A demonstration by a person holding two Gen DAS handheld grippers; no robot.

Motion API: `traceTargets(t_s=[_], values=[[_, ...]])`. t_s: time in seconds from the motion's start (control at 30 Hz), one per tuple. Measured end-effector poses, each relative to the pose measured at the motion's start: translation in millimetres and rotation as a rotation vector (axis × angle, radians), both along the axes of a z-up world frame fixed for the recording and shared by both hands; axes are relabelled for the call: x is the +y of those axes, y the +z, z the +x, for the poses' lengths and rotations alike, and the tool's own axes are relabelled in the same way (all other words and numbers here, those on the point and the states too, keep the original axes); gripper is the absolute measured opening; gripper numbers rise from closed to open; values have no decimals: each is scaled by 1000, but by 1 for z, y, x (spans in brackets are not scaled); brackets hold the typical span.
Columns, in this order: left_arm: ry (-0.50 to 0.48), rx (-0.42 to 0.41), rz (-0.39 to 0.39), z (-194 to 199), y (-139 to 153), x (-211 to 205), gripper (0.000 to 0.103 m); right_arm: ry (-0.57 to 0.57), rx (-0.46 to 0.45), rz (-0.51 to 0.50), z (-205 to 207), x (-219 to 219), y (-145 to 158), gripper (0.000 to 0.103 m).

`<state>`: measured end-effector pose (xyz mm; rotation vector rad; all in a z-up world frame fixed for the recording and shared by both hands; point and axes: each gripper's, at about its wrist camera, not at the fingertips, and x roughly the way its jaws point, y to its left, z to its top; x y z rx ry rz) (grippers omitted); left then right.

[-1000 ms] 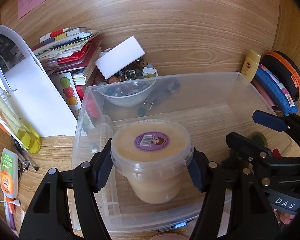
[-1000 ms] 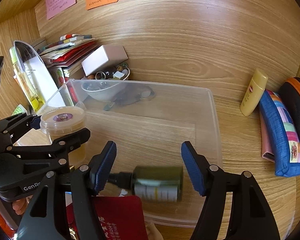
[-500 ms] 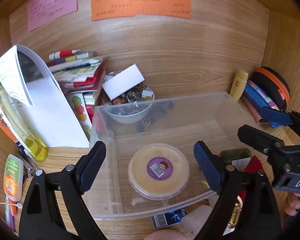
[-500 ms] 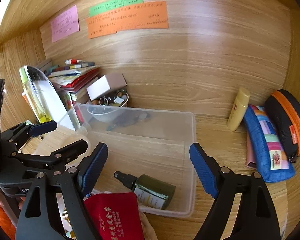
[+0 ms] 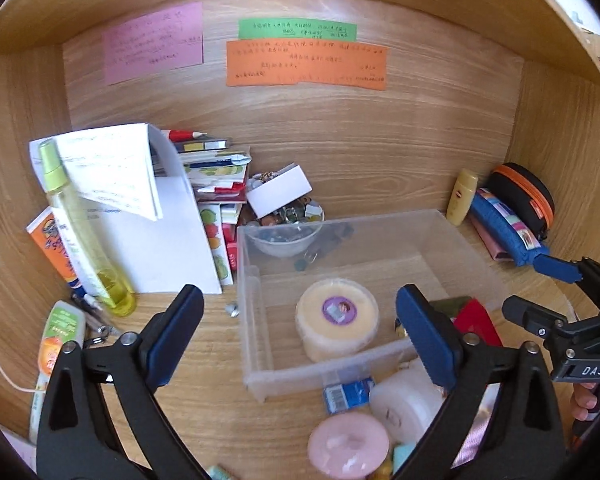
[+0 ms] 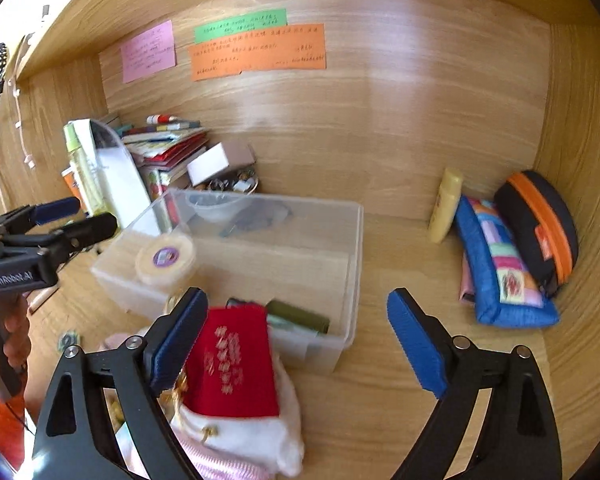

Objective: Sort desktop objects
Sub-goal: 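Open both tools to release the tub and bottle into the clear box, then grasp the pink compact with the left tool while the right tool grasps the red pouch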

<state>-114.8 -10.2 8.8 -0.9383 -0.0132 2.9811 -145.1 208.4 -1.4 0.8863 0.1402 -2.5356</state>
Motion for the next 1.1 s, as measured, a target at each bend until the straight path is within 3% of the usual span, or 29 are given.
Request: traceTargets(t_s=[0.27,0.37,0.5,0.9,1.1], values=[[-23,-56,-30,28,-20,-2,99,29,-45,-12,22,-4,-10,91],[-29,-98,-43,34,-35,-2,99,51,-44,-8,29,-9,-12,98],[-26,-157,-41,43,-54,-6,99,72,-53,3,34,-16,-18,100],[-103,-225,6,62,-83,5,99,108,-137,87,17,-41,-47,101],[-116,-271,4,47,-97,12,99,87,-185,10,4,-29,-51,101]])
